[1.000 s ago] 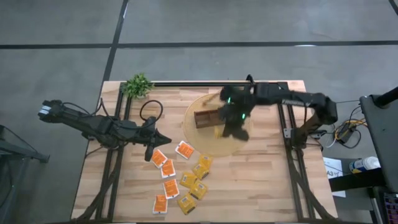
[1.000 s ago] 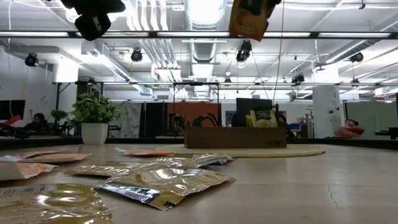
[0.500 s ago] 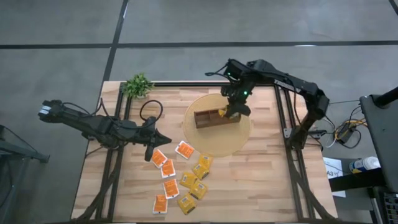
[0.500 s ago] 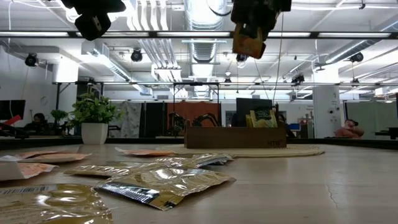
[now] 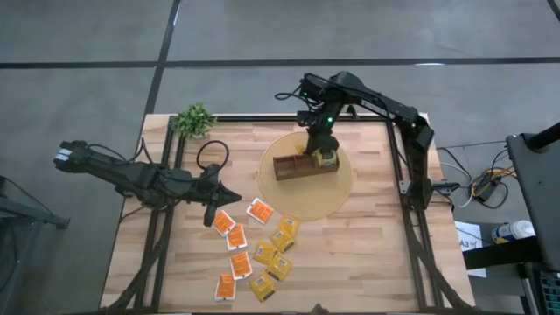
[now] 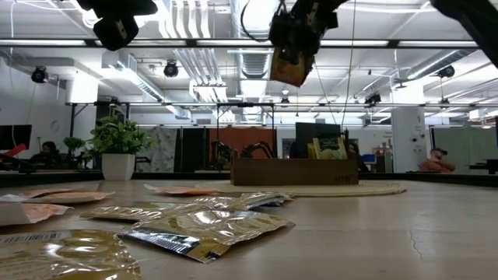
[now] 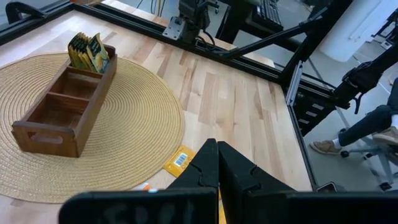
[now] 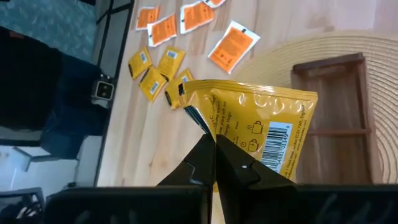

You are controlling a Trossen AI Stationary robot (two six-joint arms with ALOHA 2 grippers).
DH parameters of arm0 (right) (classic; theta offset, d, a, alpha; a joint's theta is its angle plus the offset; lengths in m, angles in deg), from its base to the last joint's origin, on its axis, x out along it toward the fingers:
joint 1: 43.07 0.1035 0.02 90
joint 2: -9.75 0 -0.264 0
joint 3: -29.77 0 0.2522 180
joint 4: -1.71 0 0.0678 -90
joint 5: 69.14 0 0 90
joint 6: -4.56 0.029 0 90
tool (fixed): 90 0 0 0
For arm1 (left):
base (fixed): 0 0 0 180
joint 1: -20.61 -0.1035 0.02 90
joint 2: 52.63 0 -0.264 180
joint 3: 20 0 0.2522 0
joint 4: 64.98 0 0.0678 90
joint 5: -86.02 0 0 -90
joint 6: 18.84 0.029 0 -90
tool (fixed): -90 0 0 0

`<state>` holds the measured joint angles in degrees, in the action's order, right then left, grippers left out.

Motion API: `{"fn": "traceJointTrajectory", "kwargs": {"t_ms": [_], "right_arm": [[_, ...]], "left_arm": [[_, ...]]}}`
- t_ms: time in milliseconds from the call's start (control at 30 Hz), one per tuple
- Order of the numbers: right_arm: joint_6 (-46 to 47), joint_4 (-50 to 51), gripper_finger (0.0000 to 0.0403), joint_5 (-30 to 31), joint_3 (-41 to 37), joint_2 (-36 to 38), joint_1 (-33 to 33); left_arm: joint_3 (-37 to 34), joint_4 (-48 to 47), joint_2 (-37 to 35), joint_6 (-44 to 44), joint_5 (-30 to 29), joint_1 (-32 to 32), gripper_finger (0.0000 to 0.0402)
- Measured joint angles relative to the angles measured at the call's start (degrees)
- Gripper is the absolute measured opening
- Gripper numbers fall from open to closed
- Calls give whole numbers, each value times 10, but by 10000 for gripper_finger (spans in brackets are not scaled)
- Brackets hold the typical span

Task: Pick & Place Tea
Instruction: Put the orange tea bag into the middle section of the wooden organizer

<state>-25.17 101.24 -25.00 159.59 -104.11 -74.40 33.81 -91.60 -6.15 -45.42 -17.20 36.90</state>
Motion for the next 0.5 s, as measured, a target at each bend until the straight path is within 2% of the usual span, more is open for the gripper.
{"fn": "traceJointTrajectory", "kwargs": {"t_ms": [200,500], "right_arm": [[-81,43,8,-23,36,-51,-11],[-126,42,8,-32,40,-118,-20]], "left_arm": [[0,0,0,-9,0,0,0],[0,0,0,-17,0,0,0]]}}
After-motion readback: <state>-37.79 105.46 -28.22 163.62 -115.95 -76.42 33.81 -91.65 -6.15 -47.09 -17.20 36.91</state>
